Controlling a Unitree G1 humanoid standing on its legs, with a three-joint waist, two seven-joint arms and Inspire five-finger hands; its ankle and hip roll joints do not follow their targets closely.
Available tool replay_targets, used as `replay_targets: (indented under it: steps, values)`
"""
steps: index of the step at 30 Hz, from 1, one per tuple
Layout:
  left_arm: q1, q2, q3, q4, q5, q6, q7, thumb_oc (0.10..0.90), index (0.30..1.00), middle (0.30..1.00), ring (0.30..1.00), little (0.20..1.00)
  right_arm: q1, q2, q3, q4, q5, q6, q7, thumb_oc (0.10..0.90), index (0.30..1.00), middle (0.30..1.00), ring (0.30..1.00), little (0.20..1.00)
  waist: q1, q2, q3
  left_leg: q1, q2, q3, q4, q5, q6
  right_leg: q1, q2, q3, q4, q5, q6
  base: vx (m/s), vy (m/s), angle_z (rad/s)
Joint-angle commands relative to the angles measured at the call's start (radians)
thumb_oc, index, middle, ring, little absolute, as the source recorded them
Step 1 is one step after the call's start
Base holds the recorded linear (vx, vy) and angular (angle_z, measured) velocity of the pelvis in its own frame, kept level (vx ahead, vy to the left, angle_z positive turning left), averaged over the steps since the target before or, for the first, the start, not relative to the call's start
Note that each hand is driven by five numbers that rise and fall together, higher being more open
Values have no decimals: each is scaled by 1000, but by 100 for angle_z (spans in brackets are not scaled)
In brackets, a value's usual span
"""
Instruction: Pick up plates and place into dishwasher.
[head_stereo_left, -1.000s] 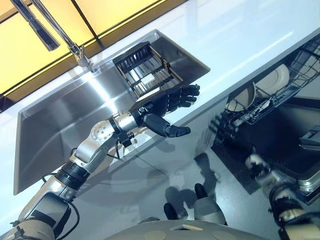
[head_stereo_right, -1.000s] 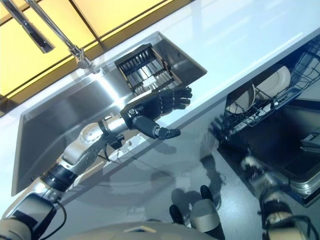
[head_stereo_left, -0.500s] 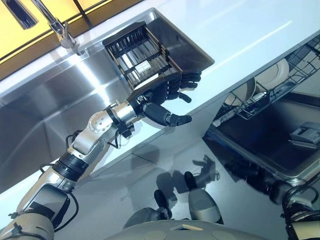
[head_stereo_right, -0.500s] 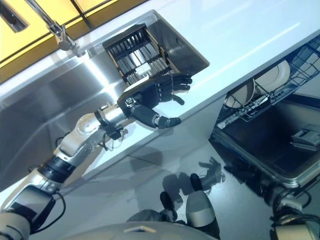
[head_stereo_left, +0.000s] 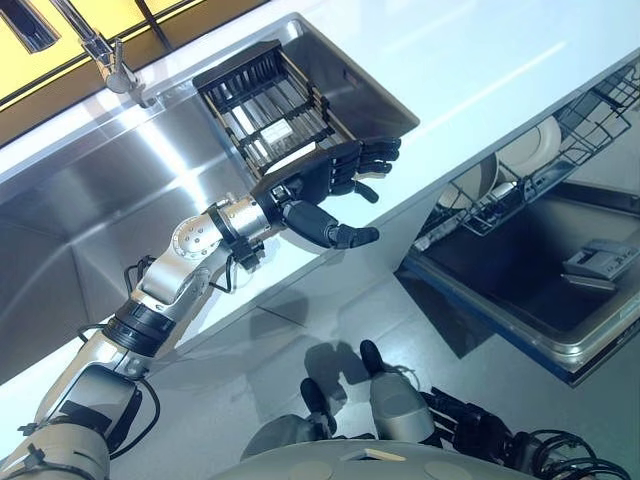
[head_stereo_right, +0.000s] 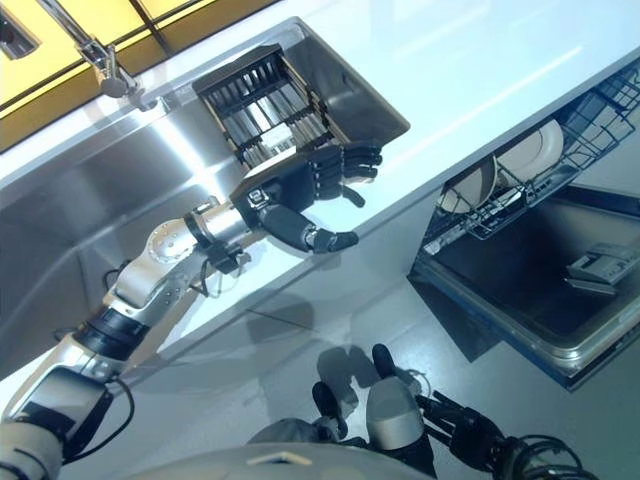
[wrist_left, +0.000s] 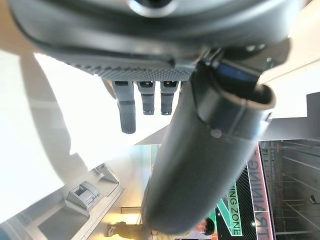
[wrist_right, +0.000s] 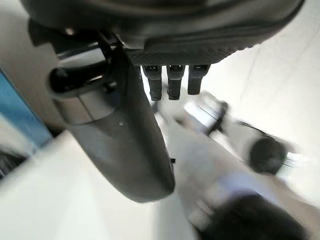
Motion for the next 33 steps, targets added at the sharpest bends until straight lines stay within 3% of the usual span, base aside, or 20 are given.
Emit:
replay_targets:
  steps: [1,5,10,14,25,27,30,32,33]
  values:
    - [-25,-27,51,-37,-20,-67,8,800,900,900,900,900,67,-65,-117,-11,223,-172,-232,800,900,900,900,900,-42,10,-70,-4,27,18,58,-67,-4,-32,15,15,77,-41,71,20,56,-15]
    - [-6,-27,55,-41,-23,-88,25,800,900,900,900,900,65,-76,-224,-45,220,-283,-432,800,900,900,900,900,-60,38,-69,-3,17,20,56,-75,-1,-37,14,29,76,-43,75,15,73,-7]
    - [15,-21,30,-79,-20,-101,69,800,900,900,900,900,53,-145,-288,-46,219,-256,-618,800,900,900,900,900,-62,52,-75,-8,10,18,56,-75,-4,-34,13,31,67,-42,76,8,24,0]
    - [30,9,22,-99,-42,-112,81,800,900,900,900,900,45,-187,-317,-89,251,-285,-660,800,900,900,900,900,-59,56,-77,-11,9,16,58,-74,-4,-33,12,28,64,-40,74,-1,1,-1]
    - [10,28,10,-128,-52,-102,107,800,900,900,900,900,20,-235,-313,-210,256,-392,-477,800,900,900,900,900,-59,53,-70,-21,9,12,61,-73,-4,-38,12,21,62,-40,69,-12,-6,-3]
    - [7,30,10,-127,-50,-100,113,800,900,900,900,900,6,-226,-303,-261,310,-431,-400,800,900,900,900,900,-59,54,-71,-20,8,8,59,-73,-4,-37,14,23,62,-42,66,-5,-12,-2]
    - [-16,34,9,-106,-60,-92,108,800,900,900,900,900,-29,-220,-280,-341,424,-503,-189,800,900,900,900,900,-55,56,-74,-22,10,6,61,-73,-5,-37,12,18,63,-46,63,-10,-12,-2]
    - [-32,33,7,-97,-64,-85,104,800,900,900,900,900,-42,-232,-277,-328,466,-501,-101,800,900,900,900,900,-52,58,-77,-24,12,9,61,-73,-8,-39,11,17,63,-46,64,-16,-7,1]
    - [-47,30,4,-91,-69,-79,98,800,900,900,900,900,-62,-245,-266,-325,522,-462,2,800,900,900,900,900,-47,61,-77,-24,13,7,61,-73,-10,-36,9,12,60,-48,64,-26,-11,3]
